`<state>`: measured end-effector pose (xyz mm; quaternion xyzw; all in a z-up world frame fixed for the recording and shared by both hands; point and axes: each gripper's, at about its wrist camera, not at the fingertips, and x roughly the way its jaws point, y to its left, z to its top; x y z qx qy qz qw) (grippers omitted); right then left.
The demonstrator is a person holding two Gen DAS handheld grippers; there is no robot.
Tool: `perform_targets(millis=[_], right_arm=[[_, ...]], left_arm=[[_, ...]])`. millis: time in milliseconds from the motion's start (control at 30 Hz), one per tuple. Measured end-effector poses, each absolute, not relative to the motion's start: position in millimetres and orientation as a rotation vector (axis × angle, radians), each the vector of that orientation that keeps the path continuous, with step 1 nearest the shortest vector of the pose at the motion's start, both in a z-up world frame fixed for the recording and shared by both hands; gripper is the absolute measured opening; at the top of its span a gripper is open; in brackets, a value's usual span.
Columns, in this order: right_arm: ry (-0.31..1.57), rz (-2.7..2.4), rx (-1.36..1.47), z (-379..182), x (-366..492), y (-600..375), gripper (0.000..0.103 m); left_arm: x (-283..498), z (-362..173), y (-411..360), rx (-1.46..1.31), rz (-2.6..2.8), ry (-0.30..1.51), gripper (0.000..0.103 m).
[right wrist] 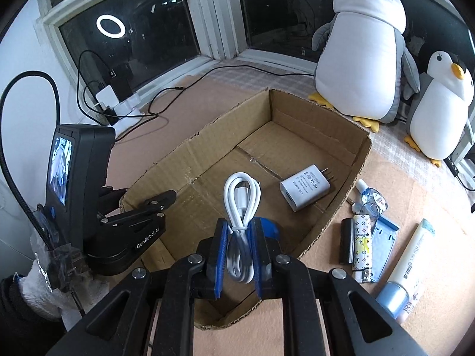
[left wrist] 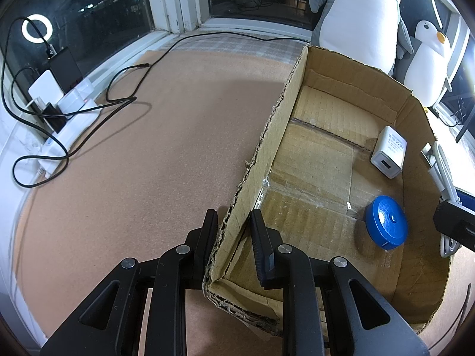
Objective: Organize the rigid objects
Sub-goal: 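Lift the white cable and carry it over the box, then open the right gripper to drop the cable into the box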
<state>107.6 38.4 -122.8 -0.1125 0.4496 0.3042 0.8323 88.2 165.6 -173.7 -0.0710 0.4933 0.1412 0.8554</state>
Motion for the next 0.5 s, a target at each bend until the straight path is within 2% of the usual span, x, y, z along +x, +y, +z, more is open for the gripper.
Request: perform_targets(millis=[67,100,133,167,200,233,500], right_arm=[[0.944,0.644,-0.239,-123,108,39,0.015],[0.94,0.646,-0.238,-122,107,39,0.02],[0.935,0.649,-0.236,-121,107,39,0.034],[0.929,0.651,-0.235,-120,107,38,0.042],[0.918,0.651,-0.233,-119,106,38,0.058],[0.906,0.652,-0.232,-117,105,38,0.063],[0.871,0.625,-0.214,-104,102,26,0.068]], left_arm=[[88,-174,166,-0.149,0.297,1.037,0.021],[88,-174,166,-0.149,0.297,1.037,0.021],[88,-174,166,-0.148,0.296,1.037,0.021],[89,-174,165,-0.147,0.297,1.036,0.021],[88,-174,165,-0.147,0.297,1.036,0.021],[88,-174,166,-0.148,0.297,1.035,0.021],[87,-174,166,-0.146,0.297,1.036,0.021]])
